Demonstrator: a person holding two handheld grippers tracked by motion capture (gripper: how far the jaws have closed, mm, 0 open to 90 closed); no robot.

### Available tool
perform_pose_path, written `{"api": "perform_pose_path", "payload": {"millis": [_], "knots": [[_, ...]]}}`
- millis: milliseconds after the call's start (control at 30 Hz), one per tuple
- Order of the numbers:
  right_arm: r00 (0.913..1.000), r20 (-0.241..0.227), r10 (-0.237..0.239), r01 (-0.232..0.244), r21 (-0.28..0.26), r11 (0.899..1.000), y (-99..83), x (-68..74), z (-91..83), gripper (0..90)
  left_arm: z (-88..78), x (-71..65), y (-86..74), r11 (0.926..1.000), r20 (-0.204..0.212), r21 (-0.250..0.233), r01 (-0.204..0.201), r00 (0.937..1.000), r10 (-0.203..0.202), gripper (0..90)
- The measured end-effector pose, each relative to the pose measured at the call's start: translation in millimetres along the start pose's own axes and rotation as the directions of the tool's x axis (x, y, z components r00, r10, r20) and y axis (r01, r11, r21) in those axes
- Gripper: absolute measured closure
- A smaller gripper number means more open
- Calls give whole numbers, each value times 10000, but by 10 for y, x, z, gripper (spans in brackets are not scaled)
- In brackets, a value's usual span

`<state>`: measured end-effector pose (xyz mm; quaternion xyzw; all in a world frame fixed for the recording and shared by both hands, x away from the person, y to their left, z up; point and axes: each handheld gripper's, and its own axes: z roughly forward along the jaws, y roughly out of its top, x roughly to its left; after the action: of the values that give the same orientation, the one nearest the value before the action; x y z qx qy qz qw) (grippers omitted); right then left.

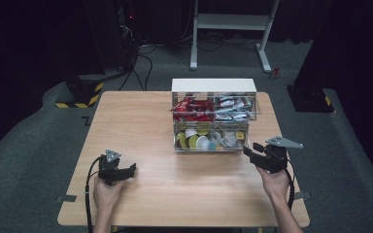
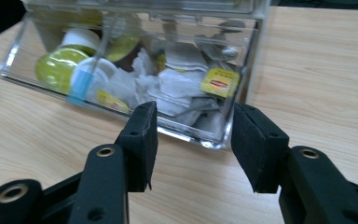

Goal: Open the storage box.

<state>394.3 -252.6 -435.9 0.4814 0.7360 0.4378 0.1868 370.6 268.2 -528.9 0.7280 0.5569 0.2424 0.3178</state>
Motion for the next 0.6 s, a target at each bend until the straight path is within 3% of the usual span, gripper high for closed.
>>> {"api": "perform_pose_path", "payload": {"millis": [167,600], "knots": [[9994,-335,59,-60,-27,10000,71,9,11,492,0,-1,0,10000,1,5,13,10000,-13,147],[9984,-235,-512,502,-397,9980,329,83,-69,512,-4,2,-1,10000,-10,-3,27,10000,-27,158]]}}
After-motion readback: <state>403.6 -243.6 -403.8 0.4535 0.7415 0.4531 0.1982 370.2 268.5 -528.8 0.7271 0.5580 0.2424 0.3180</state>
